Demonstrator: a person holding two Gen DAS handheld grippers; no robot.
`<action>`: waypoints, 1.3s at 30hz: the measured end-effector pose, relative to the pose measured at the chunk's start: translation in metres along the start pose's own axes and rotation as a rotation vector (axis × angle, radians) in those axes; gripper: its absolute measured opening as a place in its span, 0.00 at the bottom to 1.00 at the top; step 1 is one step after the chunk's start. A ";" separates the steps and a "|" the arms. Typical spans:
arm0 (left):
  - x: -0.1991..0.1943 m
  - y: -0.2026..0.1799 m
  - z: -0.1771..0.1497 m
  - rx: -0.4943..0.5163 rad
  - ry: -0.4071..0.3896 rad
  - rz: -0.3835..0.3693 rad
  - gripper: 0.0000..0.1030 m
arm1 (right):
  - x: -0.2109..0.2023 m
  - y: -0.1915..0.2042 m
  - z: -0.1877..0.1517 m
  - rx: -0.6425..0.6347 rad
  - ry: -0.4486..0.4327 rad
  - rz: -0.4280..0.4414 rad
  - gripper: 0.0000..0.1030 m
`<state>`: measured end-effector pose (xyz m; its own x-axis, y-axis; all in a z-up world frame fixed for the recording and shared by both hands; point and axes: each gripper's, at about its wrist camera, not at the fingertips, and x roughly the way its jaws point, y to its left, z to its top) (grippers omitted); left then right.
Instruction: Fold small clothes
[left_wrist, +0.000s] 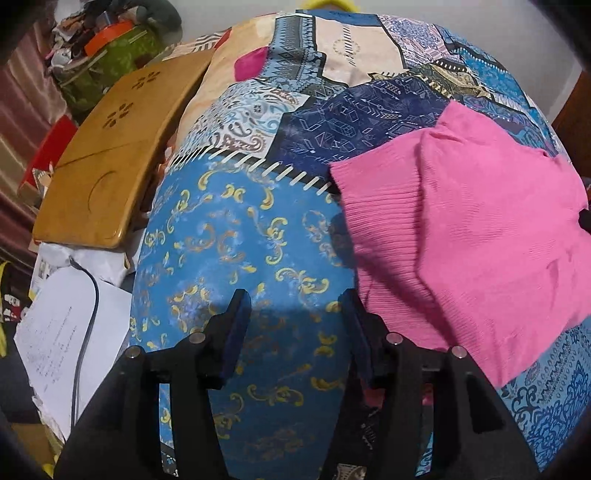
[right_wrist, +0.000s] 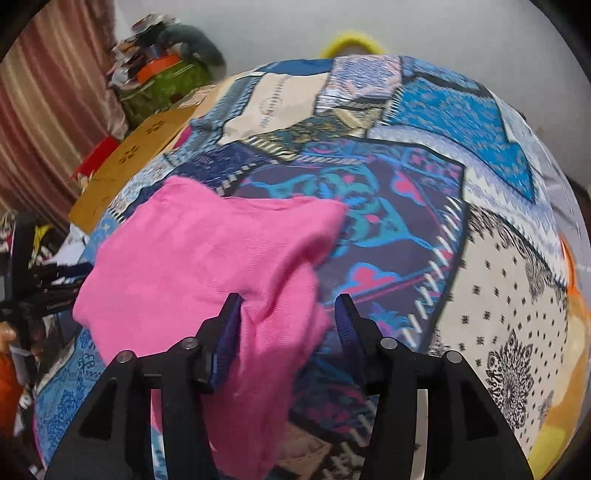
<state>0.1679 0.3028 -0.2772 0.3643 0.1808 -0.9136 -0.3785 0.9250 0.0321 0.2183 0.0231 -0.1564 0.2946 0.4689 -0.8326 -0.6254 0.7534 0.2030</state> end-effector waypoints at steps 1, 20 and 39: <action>0.000 0.000 0.000 0.001 0.000 0.002 0.49 | -0.002 -0.004 0.001 0.007 -0.011 -0.016 0.45; -0.174 -0.037 0.016 0.008 -0.360 -0.101 0.49 | -0.162 0.039 -0.003 -0.033 -0.357 -0.006 0.45; -0.380 -0.095 -0.076 0.083 -0.939 -0.180 0.65 | -0.294 0.128 -0.060 -0.127 -0.731 0.073 0.52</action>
<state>0.0008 0.1205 0.0361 0.9579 0.1945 -0.2110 -0.2022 0.9792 -0.0155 0.0078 -0.0461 0.0834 0.6273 0.7359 -0.2551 -0.7271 0.6707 0.1468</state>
